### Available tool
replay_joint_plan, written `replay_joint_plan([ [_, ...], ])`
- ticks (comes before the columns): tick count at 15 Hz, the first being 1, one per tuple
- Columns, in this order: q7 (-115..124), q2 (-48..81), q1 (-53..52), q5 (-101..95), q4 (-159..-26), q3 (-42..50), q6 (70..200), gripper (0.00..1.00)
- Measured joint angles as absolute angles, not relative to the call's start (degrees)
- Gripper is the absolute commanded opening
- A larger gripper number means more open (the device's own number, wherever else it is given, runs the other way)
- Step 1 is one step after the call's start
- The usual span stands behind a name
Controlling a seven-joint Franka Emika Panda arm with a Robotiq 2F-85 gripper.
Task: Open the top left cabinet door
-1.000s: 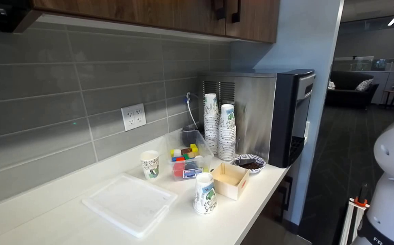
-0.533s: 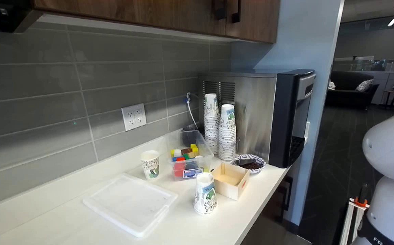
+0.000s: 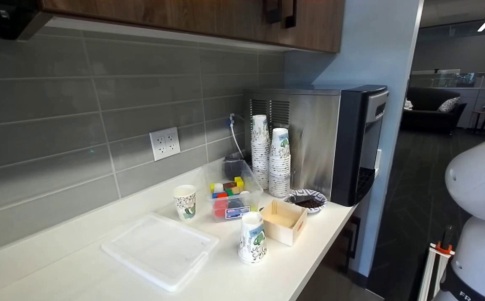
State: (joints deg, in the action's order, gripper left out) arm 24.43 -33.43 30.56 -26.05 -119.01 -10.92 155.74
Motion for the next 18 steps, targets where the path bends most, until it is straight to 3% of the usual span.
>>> replay_joint_plan([
  [18,24.4,-53.4,24.3,-25.9,-123.9,-8.7,129.4,1.00],
])
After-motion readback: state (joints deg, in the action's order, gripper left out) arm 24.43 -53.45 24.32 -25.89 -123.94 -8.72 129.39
